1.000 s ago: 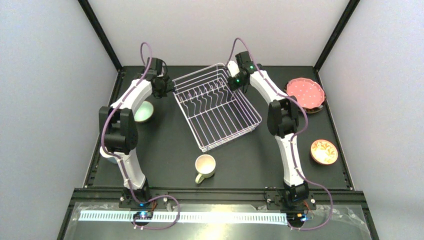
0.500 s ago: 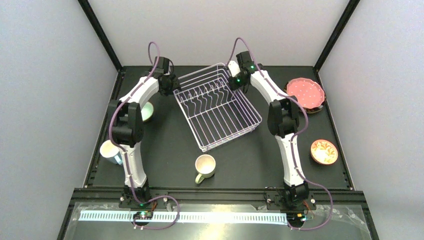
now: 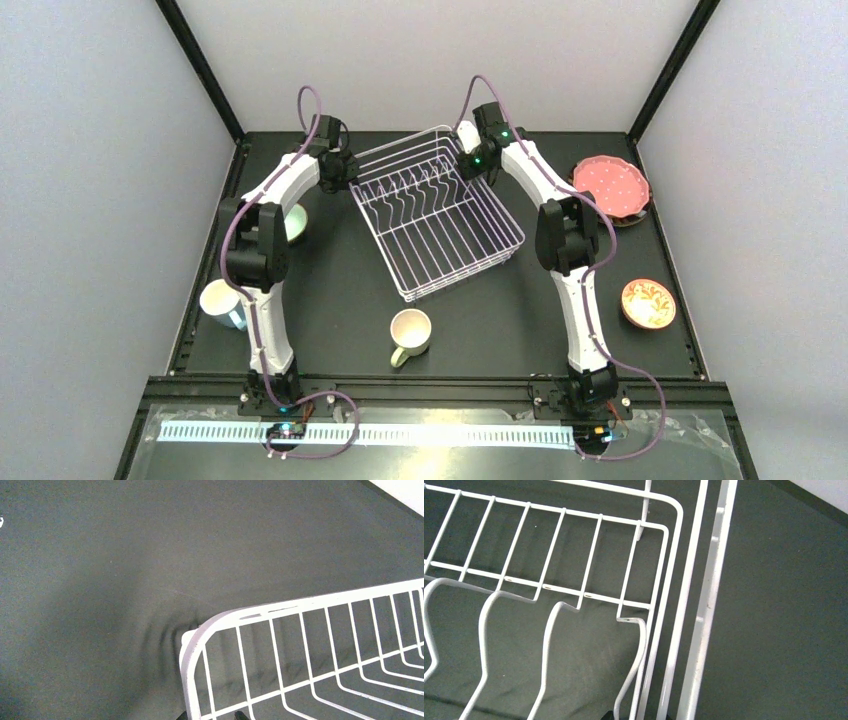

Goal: Load the mixed dishes into the dish rack
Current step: Adjust the dish rack at the center of the board.

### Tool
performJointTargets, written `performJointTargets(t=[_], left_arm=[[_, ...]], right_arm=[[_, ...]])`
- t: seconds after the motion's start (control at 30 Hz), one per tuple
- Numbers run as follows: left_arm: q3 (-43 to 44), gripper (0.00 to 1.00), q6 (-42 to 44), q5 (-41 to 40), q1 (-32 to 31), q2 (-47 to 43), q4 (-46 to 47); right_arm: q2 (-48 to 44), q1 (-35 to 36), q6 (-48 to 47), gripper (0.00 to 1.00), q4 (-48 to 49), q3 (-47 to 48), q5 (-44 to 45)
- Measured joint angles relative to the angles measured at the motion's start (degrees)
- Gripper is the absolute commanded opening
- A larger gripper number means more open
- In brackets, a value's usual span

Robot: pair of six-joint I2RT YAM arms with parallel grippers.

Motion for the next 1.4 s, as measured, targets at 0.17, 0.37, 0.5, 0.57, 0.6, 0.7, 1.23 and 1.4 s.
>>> performJointTargets(t=[0.17, 0.37, 0.5, 0.57, 0.6, 0.7, 1.23, 1.4], left_arm=[[0.0, 0.32, -0.09, -0.02, 0.0, 0.0, -0.15], [0.0, 0.27, -0.2, 0.02, 0.0, 0.0, -0.39], [0.0, 0.13, -0.42, -0.02, -0.02, 0.0, -0.44], [0.0, 0.11, -0.94, -0.39, -0.04, 0.0, -0.63], [0.0, 0.09, -1.27, -0.63, -0.07, 0.0, -0.72], [0.0, 0.03, -1.7, -0.83, -0.07, 0.0, -0.83], [-2.99, 0.01, -3.8, -1.57, -0.44, -2.12, -0.28], [-5.16, 0.01, -7.5, -2.4, -0.52, -3.1, 1.75]], right_arm=[[-0.02, 0.0, -0.68, 0.51, 0.74, -0.02, 0.68], [-0.02, 0.0, -1.51, 0.59, 1.81, -0.02, 1.16], [-0.2, 0.02, -1.95, 0.67, 2.75, -0.02, 1.2], [-0.68, 0.07, -1.97, 0.69, 2.93, -0.02, 1.18], [-0.94, 0.07, -1.97, 0.71, 3.06, -0.02, 1.18], [-1.92, 0.07, -1.92, 0.75, 3.37, -0.02, 1.14], [-10.8, 0.11, 5.01, 0.75, 3.8, -2.29, 5.31], [-18.6, 0.15, 10.45, 0.75, 4.39, -10.54, 11.23]])
